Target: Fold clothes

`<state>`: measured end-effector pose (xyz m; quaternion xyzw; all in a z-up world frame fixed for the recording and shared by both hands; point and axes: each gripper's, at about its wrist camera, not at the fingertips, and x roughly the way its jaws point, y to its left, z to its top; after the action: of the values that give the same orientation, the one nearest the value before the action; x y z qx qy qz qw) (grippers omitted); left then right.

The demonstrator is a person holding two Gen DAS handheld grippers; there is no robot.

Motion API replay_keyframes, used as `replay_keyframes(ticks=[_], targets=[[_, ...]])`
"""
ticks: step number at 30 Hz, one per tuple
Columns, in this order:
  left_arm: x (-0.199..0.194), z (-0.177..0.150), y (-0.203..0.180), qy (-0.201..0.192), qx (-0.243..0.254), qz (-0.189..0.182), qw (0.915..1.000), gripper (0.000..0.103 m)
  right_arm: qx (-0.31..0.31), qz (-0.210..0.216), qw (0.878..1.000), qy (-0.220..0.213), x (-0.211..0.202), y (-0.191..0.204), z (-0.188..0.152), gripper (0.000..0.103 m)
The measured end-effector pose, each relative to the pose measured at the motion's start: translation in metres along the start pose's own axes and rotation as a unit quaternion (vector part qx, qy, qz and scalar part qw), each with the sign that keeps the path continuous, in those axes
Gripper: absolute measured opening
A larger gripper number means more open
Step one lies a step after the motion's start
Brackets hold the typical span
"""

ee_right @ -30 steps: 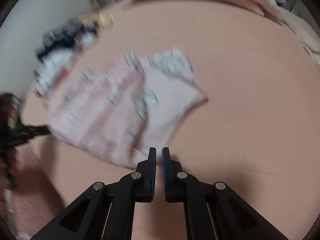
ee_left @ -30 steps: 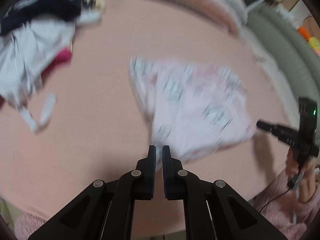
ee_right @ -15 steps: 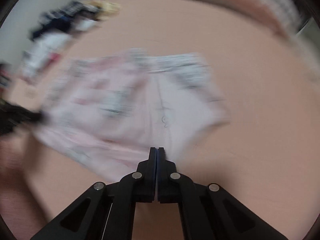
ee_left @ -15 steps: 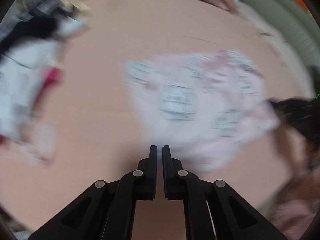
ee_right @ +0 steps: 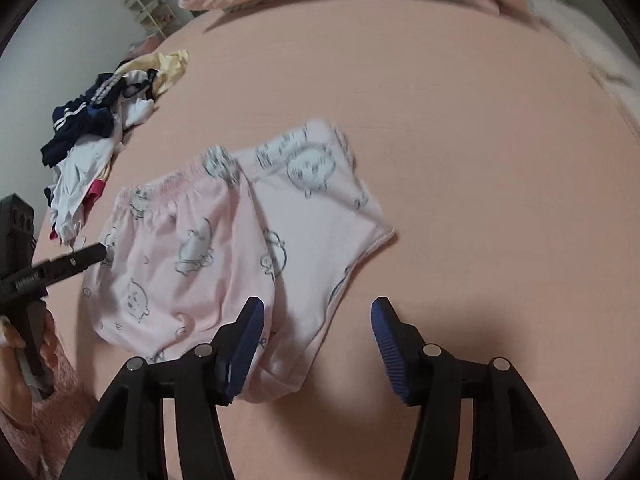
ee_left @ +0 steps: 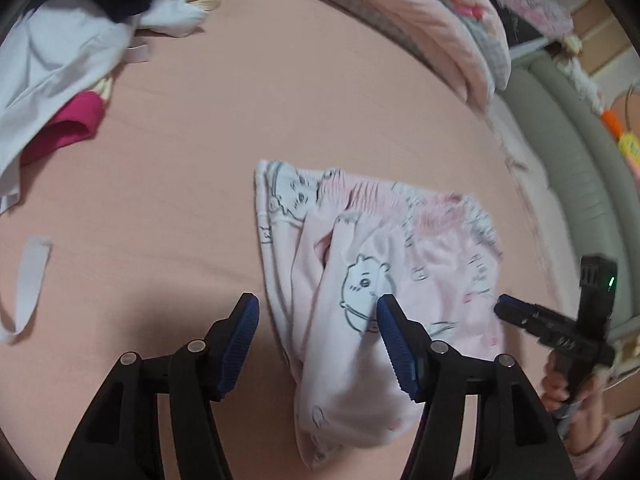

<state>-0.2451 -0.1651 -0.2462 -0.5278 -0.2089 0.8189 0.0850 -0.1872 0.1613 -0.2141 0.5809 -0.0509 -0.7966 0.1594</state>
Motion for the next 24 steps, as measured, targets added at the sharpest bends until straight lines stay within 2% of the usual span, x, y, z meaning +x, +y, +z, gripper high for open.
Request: replay_keyframes(ticks=[3, 4, 5, 6, 8, 12, 15, 17, 19, 20, 22, 23, 24], targets=[[0.004, -0.003, -0.01, -0.013, 0.01, 0.003, 0.9999, 0.055, -0.009, 0.031, 0.999, -0.011, 0.014, 0.011, 0.004, 0.067], [0.006, -0.003, -0.013, -0.004, 0.01, -0.014, 0.9998, 0.031, -0.015, 0.045, 0.999, -0.01, 0.018, 0.016, 0.006, 0.06], [0.008, -0.002, -0.017, 0.002, 0.011, -0.024, 0.9996, 0.016, -0.027, 0.065, 0.998, 0.002, 0.02, 0.025, 0.008, 0.051], [0.008, -0.003, -0.021, 0.003, 0.016, -0.016, 0.9997, 0.016, -0.039, 0.078, 0.996, 0.011, 0.023, 0.034, 0.01, 0.035], [0.006, -0.004, -0.03, 0.0, 0.038, 0.003, 0.9993, 0.013, -0.064, 0.066, 0.996, 0.011, 0.027, 0.048, 0.009, 0.016], [-0.02, -0.013, -0.062, -0.005, 0.09, -0.028, 0.9956, 0.012, -0.065, 0.051, 0.996, -0.011, 0.005, 0.054, 0.004, 0.012], [-0.04, -0.03, -0.098, -0.005, 0.134, -0.05, 0.9897, 0.012, -0.099, 0.006, 0.993, -0.059, -0.047, 0.061, -0.026, 0.011], [-0.044, -0.05, -0.114, -0.008, 0.148, -0.063, 0.987, 0.012, -0.1, -0.007, 0.992, -0.079, -0.073, 0.05, -0.044, 0.012], [-0.032, -0.064, -0.122, 0.008, 0.161, -0.052, 0.9856, 0.013, -0.072, -0.012, 0.995, -0.072, -0.075, 0.023, -0.06, 0.014], [-0.02, -0.069, -0.12, 0.036, 0.158, -0.035, 0.9861, 0.012, -0.058, -0.014, 0.997, -0.049, -0.068, 0.006, -0.072, 0.014], [0.004, -0.077, -0.117, 0.093, 0.153, 0.0, 0.9838, 0.013, -0.04, -0.019, 0.999, 0.022, -0.04, -0.013, -0.094, 0.015], [0.01, -0.08, -0.114, 0.109, 0.149, 0.011, 0.9828, 0.013, -0.042, -0.017, 0.999, 0.012, -0.045, -0.012, -0.094, 0.015], [0.0, -0.08, -0.111, 0.095, 0.141, 0.004, 0.9855, 0.013, -0.044, -0.015, 0.999, 0.002, -0.05, -0.011, -0.095, 0.015]])
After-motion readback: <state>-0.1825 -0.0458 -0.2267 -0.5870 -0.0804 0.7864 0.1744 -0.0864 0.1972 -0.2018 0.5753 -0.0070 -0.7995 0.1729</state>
